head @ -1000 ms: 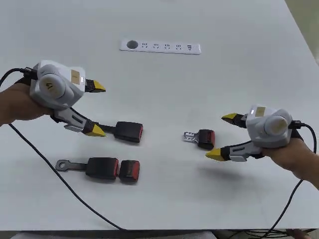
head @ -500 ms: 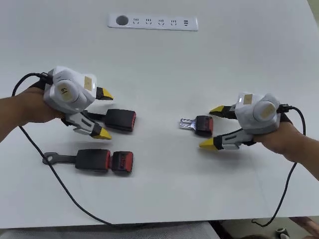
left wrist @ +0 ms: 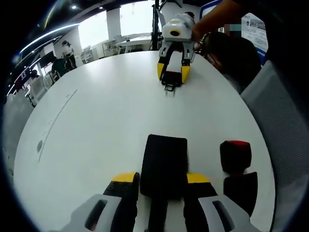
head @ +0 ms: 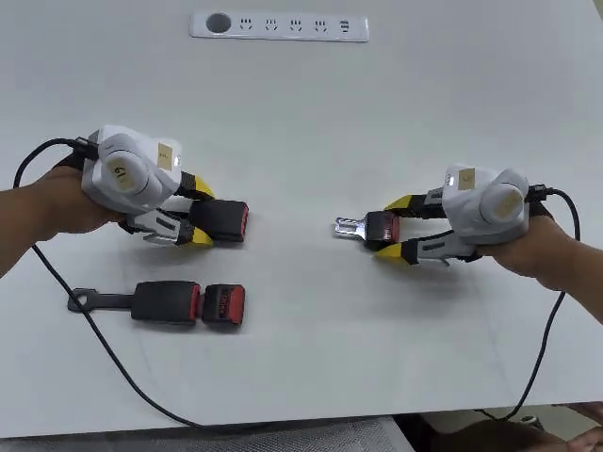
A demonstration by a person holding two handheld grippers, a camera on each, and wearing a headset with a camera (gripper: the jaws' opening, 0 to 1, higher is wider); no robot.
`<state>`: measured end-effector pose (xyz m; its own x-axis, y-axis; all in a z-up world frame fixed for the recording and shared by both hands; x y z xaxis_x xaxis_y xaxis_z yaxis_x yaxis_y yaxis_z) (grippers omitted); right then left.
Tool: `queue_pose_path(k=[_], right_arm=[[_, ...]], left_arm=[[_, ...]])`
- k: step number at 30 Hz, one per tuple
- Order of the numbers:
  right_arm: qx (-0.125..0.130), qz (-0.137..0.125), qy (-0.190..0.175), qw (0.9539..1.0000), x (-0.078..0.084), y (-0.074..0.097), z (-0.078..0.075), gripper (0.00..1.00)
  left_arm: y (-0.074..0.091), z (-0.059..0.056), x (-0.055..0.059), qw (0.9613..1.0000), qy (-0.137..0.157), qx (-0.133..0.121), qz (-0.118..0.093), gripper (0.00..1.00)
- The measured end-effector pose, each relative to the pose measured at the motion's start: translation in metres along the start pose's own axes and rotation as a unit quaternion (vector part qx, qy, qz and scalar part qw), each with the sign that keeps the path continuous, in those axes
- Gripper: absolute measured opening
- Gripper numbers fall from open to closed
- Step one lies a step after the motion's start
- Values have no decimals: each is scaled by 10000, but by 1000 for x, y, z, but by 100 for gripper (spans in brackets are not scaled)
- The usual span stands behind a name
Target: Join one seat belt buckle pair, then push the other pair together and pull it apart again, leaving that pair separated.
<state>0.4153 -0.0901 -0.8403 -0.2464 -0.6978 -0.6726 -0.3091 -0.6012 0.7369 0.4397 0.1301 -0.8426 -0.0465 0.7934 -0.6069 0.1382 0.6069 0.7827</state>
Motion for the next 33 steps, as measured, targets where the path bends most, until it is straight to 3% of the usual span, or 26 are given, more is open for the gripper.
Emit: queue_pose_path(k=[3,17,33], right_arm=[[-36,-64,72,9999,0,1,-1,37],[-110,-415,-135,9990,0,-1,-2,35],[-105,-660,-209,9975,-28,-28,12,35]], left_arm=[[0,-2,-2,9997,-230,25,15,35],[1,-4,-1,9997,-213,122,2,34],[-1,-3,1,9996,-209,166,123,34]])
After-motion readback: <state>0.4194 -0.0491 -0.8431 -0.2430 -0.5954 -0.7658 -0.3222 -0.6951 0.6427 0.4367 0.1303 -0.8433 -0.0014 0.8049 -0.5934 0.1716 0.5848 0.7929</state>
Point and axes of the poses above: the centre of the closed fingertips' face, and the gripper's own axes: y roughly backward along the fingers, z roughly to its left, x roughly out of its underside, the point moved 1 cm from there along y, roughly backward along the fingers, and after that the axes turned 9 degrees about x, right-handed, at the moved point
